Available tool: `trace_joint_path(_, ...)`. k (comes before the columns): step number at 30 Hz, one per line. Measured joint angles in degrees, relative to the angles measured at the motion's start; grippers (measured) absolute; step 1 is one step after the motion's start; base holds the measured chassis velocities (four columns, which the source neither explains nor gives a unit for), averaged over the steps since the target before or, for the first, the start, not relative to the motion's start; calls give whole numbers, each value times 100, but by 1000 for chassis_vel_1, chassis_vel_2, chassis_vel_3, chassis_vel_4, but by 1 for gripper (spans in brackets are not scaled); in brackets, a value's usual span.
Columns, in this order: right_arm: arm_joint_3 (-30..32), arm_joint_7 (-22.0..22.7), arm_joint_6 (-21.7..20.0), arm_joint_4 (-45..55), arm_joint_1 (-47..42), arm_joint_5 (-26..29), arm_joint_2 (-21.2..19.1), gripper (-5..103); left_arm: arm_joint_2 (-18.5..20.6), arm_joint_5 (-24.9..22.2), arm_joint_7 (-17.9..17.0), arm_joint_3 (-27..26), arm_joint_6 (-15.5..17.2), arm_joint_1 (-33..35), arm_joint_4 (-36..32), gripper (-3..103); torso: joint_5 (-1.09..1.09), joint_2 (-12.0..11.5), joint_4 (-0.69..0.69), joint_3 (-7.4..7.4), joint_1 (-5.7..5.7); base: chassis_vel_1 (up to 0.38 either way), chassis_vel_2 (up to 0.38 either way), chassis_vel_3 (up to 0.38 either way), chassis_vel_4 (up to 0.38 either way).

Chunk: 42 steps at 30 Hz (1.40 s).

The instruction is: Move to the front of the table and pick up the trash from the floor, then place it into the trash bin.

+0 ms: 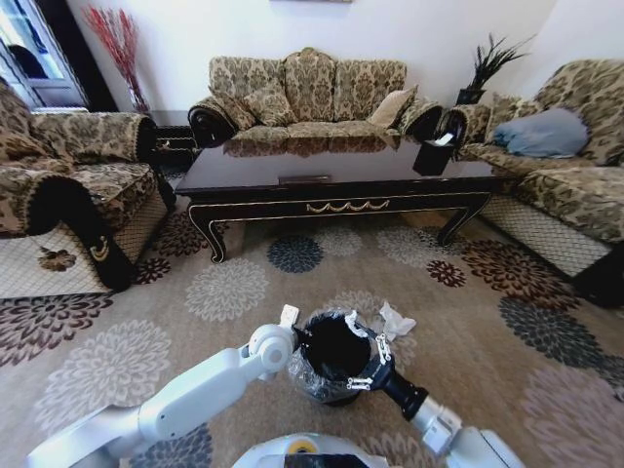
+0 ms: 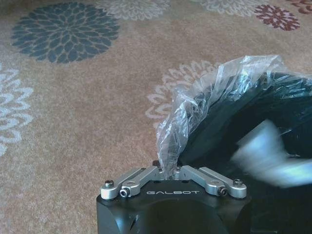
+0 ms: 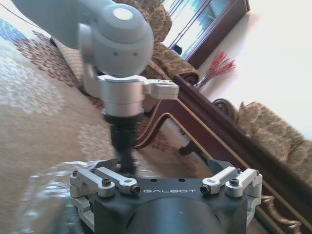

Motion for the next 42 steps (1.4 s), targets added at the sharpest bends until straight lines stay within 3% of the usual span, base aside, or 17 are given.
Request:
trace_joint_path(6, -118, 115, -42, -179, 5, 579, 12, 100, 31, -5, 1, -33, 0, 8, -28, 2, 2, 0, 1, 0, 0, 0, 0, 0, 0)
trace_joint_path(9, -122, 280, -151, -266, 79, 1118, 3, 100, 104, 39, 34, -125, 0, 101, -42, 2, 2, 0, 0, 0, 0, 0, 0, 0, 0)
trace_joint_path(11, -100, 521, -351, -323, 237, 1841, -7, 100, 162, 171, 94, -299, 0, 260, -12, 2, 2, 0, 2, 0, 0, 0, 0, 0, 0)
trace_joint_path(13, -88, 580, -415, -327, 277, 2000, -15, 100, 172, 197, 96, -365, 0, 313, -6, 2, 2, 0, 2, 0, 0, 0, 0, 0, 0)
trace_joint_path(17, 19, 898, -770, -492, 630, 2919, -163, 100, 339, 328, 201, -928, 0, 730, 5, 2, 1, 0, 2, 0, 0, 0, 0, 0, 0)
trace_joint_path(19, 20, 960, -817, -543, 695, 3051, -183, 100, 374, 349, 223, -1026, 0, 791, 5, 2, 1, 0, 1, 0, 0, 0, 0, 0, 0)
trace_joint_path(22, -2, 1274, -1007, -1085, 1248, 3653, -272, 100, 517, 485, 346, -1711, 1, 1175, -3, 2, 2, 0, 3, 0, 0, 0, 0, 0, 0)
trace_joint_path(31, -253, 1496, -1305, -2640, 2637, 4613, -431, 100, 776, 553, 508, -2552, 0, 1664, -105, 2, 3, 0, 2, 1, 0, 0, 0, 0, 0)
trace_joint_path(42, -519, 1679, -1719, -4513, 3797, 5342, -381, 100, 881, 582, 580, -3077, 0, 2123, -326, 2, 2, 0, 0, 1, 0, 0, 0, 0, 0)
